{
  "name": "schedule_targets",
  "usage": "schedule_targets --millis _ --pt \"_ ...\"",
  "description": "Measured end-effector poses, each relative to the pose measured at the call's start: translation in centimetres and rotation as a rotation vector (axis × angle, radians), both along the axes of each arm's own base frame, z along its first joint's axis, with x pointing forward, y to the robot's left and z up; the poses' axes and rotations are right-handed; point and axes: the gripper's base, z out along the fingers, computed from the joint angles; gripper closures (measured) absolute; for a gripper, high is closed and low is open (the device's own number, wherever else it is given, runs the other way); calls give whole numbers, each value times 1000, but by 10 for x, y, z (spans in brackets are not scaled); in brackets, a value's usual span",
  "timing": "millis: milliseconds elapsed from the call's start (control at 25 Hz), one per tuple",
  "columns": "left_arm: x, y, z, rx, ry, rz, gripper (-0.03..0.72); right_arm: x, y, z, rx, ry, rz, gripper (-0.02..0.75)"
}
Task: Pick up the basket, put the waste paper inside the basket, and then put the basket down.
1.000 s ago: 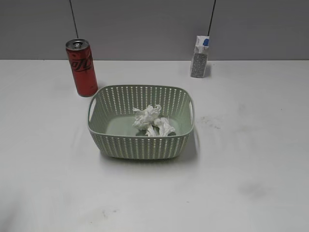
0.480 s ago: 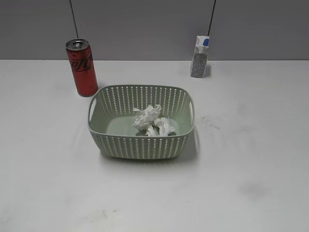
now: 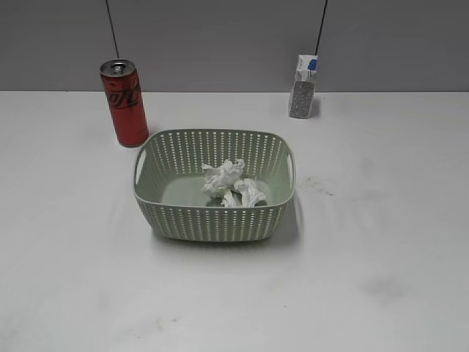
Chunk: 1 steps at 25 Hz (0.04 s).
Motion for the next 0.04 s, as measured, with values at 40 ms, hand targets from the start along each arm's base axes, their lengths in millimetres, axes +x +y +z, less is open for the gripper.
schedule_targets --millis 40 --pt "-4 0 0 2 -23 0 103 0 0 0 0 0 0 164"
